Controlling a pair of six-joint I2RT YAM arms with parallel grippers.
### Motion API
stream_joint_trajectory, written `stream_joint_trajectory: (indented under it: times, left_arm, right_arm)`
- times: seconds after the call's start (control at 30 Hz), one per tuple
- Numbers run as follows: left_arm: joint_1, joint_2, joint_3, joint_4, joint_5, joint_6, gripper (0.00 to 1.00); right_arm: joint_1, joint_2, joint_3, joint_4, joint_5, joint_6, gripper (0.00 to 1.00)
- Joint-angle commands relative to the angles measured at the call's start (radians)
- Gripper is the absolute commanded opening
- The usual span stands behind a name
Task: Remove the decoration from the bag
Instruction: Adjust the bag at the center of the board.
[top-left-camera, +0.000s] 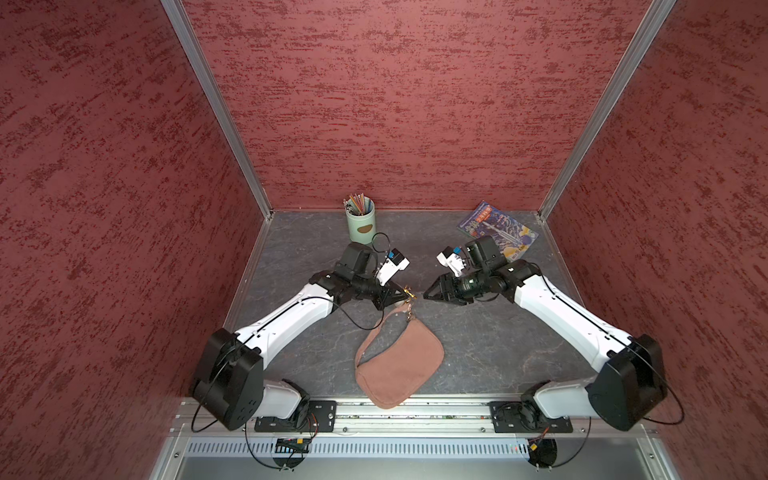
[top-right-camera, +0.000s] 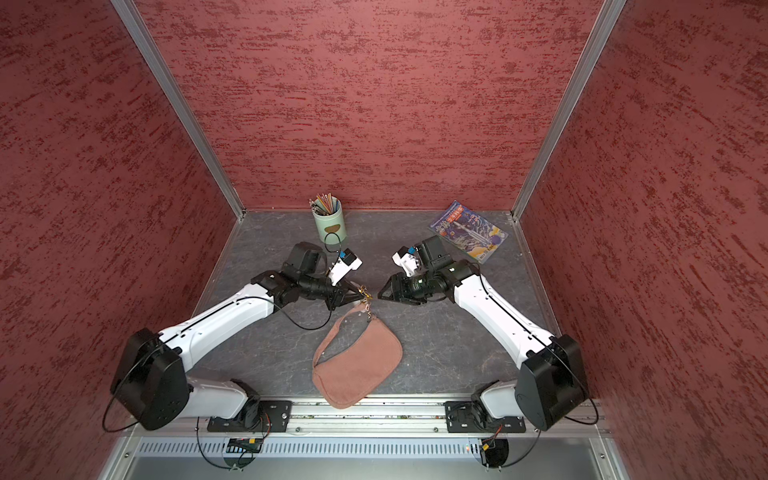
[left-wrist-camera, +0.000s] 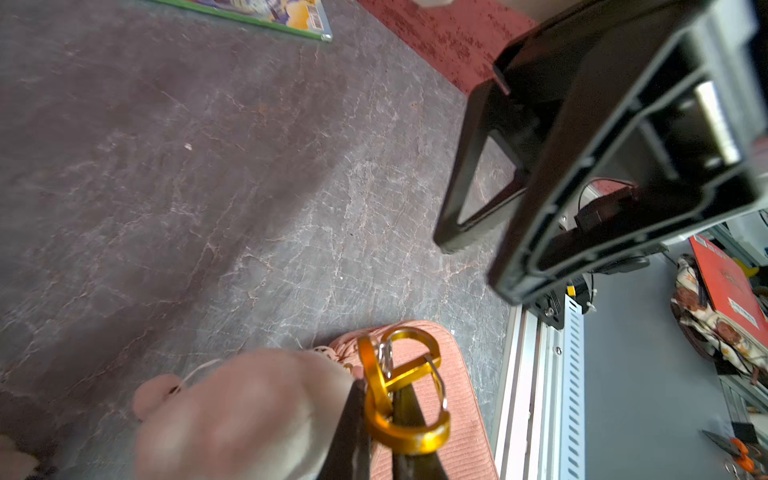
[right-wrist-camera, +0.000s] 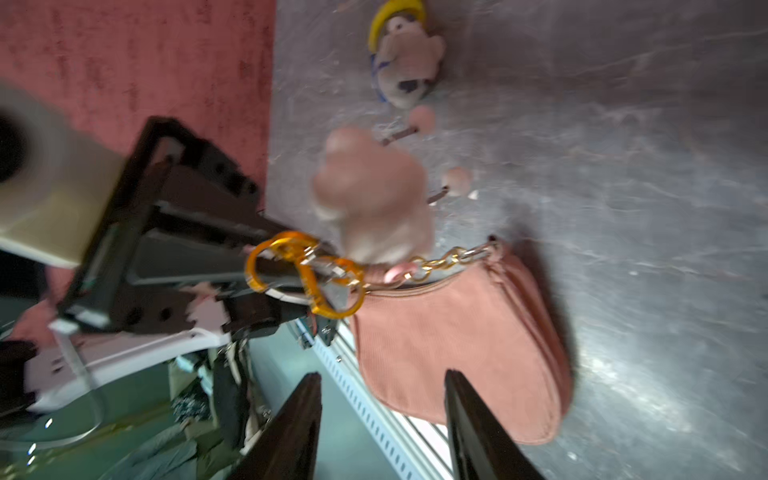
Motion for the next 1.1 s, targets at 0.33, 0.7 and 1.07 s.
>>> stream_joint_trajectory:
  times: [0.33,0.7,1.07]
  left_arm:
    - [-0.063,0.11,0.145,-0.149,-0.3,-0.146,0.55]
    - [-0.06,-0.177,-0.155,-0.369,-0.4,-0.489,0.72]
    - [-0.102,-0.088,-0.298,-0.321,-0.48,-0.56,0.73]
  right_arm:
    - [0.069,0.137,-0.288,0.18,0.229,0.297,0.46]
    - [0.142,0.111,-0.29,0.182,0.194,0.345,0.39]
    - [0.072,0.304,0.117,-0.016,0.444,-0.004,0.56]
